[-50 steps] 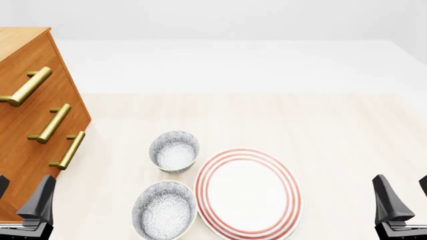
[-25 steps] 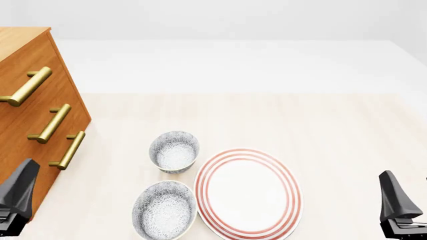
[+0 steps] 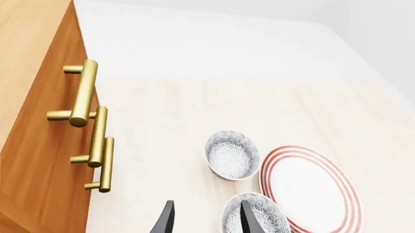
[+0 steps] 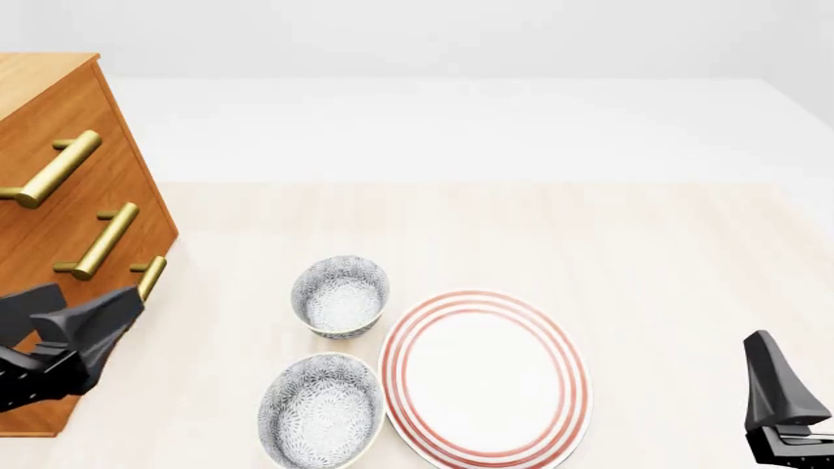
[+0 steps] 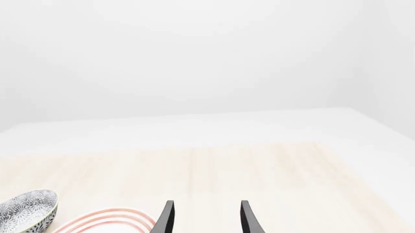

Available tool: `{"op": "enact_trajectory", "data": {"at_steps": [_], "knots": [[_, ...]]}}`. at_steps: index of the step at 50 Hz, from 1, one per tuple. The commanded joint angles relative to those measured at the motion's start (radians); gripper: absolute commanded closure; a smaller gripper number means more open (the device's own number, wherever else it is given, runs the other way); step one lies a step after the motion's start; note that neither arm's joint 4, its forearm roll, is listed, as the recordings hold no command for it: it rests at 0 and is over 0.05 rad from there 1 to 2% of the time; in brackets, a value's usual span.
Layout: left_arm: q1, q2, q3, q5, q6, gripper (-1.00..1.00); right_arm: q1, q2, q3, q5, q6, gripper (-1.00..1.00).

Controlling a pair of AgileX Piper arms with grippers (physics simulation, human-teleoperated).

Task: Stack the bowl in the middle on the bowl at the back.

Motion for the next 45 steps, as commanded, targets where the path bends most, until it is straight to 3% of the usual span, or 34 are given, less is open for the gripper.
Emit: {"op": "enact_trajectory", "data": {"at_steps": [1, 8, 11, 13, 25, 31, 37, 45], "knots": [[-0.081, 0.151, -0.124, 0.156, -0.056, -1.0, 0.0, 0.0, 0.0, 0.0, 0.004, -1.0], [-0.15, 0.215, -0.173, 0.242, -0.097, -1.0, -0.001, 0.0, 0.0, -0.003, 0.006, -1.0], [-0.167, 0.238, -0.162, 0.265, -0.195, -1.0, -0.003, 0.0, 0.0, -0.004, 0.007, -1.0], [-0.2, 0.234, -0.179, 0.288, -0.176, -1.0, -0.002, 0.0, 0.0, -0.005, 0.006, -1.0], [-0.289, 0.172, -0.183, 0.441, -0.21, -1.0, 0.006, 0.0, 0.001, -0.003, -0.01, -1.0], [-0.328, 0.151, -0.152, 0.45, -0.255, -1.0, 0.003, 0.0, -0.001, -0.005, -0.011, -1.0], [-0.384, 0.094, -0.043, 0.436, -0.332, -1.0, 0.001, 0.0, -0.002, -0.007, -0.011, -1.0], [-0.401, 0.079, -0.013, 0.397, -0.391, -1.0, 0.002, 0.0, -0.003, -0.008, -0.011, -1.0]]}}
